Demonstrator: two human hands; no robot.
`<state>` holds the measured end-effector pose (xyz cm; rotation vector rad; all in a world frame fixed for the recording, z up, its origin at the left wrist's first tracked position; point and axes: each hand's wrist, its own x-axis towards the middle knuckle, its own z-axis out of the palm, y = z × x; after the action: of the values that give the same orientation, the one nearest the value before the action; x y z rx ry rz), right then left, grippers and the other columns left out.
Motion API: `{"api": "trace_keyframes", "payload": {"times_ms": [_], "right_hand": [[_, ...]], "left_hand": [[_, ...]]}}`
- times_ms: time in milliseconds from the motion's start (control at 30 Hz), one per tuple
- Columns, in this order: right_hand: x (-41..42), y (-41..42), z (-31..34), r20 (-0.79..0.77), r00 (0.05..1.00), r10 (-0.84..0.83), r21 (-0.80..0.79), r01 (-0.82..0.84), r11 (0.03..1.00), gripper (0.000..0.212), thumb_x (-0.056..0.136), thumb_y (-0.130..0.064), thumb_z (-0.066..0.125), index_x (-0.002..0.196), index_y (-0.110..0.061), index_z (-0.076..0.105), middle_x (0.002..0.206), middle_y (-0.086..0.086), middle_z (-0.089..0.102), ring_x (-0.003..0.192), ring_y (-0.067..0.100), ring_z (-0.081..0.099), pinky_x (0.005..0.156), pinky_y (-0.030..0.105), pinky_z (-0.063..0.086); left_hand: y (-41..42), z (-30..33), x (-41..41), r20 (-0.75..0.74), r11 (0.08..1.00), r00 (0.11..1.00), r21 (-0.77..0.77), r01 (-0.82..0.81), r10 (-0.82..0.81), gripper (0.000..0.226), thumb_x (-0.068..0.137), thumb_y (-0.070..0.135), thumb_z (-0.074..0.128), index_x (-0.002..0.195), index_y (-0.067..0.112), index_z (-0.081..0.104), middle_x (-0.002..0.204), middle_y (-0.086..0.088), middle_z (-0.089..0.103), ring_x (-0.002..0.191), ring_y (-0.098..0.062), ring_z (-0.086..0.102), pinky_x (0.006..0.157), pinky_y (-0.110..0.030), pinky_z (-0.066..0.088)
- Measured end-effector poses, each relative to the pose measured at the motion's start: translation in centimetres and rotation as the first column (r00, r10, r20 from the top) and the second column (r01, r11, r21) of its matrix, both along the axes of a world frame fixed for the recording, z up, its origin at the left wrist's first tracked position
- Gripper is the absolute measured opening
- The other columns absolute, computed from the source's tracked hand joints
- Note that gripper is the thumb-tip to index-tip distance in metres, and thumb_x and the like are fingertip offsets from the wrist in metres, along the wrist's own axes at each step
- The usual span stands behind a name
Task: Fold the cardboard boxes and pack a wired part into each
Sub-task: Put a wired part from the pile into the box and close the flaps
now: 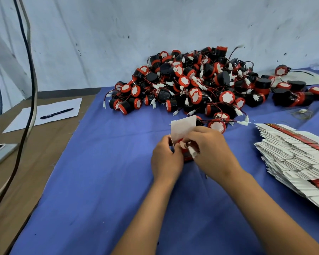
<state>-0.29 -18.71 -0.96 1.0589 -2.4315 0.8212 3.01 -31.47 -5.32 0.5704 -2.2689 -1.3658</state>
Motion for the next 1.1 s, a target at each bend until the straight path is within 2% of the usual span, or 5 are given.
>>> {"api": "trace_keyframes", "payload": {"times_ms": [467,667,833,1000,1100], "right_hand": [[0.1,-4.2,1.1,-0.027,0.876,-0.481,0.246,0.472,0.847,0.014,0.082,-0.004,0.057,0.081,-0.018,0.054,0.084,0.005,0.063,0.070,0.024,0.044,0.048,0.030,0.017],[-0.2,-4.7,1.0,-0.032,0.916,-0.400,0.299,0.391,0.870,0.013,0.096,-0.018,0.056,0.083,-0.019,0.056,0.079,0.004,0.059,0.067,0.023,0.047,0.049,0.029,0.026],[-0.1,-4.4,1.5,-0.094,0.938,-0.334,0.375,0.344,0.861,0.030,0.088,0.001,0.055,0.097,-0.018,0.033,0.074,-0.002,0.037,0.051,0.013,0.032,0.045,0.028,0.020],[-0.7,-4.1,1.1,-0.106,0.974,-0.199,0.370,0.224,0.902,0.024,0.086,-0.002,0.058,0.099,-0.016,0.043,0.092,0.000,0.058,0.095,0.019,0.050,0.066,0.034,0.050],[-1.5,-3.7,0.8,-0.073,0.997,-0.022,0.388,0.049,0.920,0.025,0.085,-0.001,0.058,0.090,-0.014,0.036,0.086,0.002,0.056,0.087,0.018,0.050,0.063,0.040,0.049]], "left_hand": [[-0.7,0.8,-0.6,0.004,0.982,0.996,0.166,0.090,-0.093,0.010,0.089,0.016,0.074,0.100,0.018,0.073,0.100,0.007,0.074,0.087,-0.019,0.070,0.075,-0.039,0.060],[-1.0,0.7,-0.8,-0.011,0.966,0.993,0.231,0.113,-0.113,0.009,0.091,0.005,0.067,0.097,0.007,0.073,0.098,-0.007,0.077,0.079,-0.021,0.066,0.059,-0.028,0.050],[-0.9,0.6,-0.7,-0.035,0.956,0.992,0.264,0.124,-0.119,0.009,0.084,-0.001,0.064,0.092,-0.002,0.069,0.092,-0.010,0.077,0.088,-0.037,0.073,0.068,-0.045,0.060],[-0.9,0.5,-0.7,-0.047,0.940,0.990,0.312,0.138,-0.130,0.016,0.080,-0.006,0.064,0.093,0.001,0.070,0.095,-0.012,0.075,0.093,-0.045,0.071,0.080,-0.061,0.060],[-1.0,0.4,-0.8,-0.036,0.941,0.990,0.308,0.140,-0.136,0.023,0.075,-0.007,0.066,0.094,0.005,0.071,0.097,-0.011,0.076,0.093,-0.043,0.072,0.078,-0.059,0.061]]}}
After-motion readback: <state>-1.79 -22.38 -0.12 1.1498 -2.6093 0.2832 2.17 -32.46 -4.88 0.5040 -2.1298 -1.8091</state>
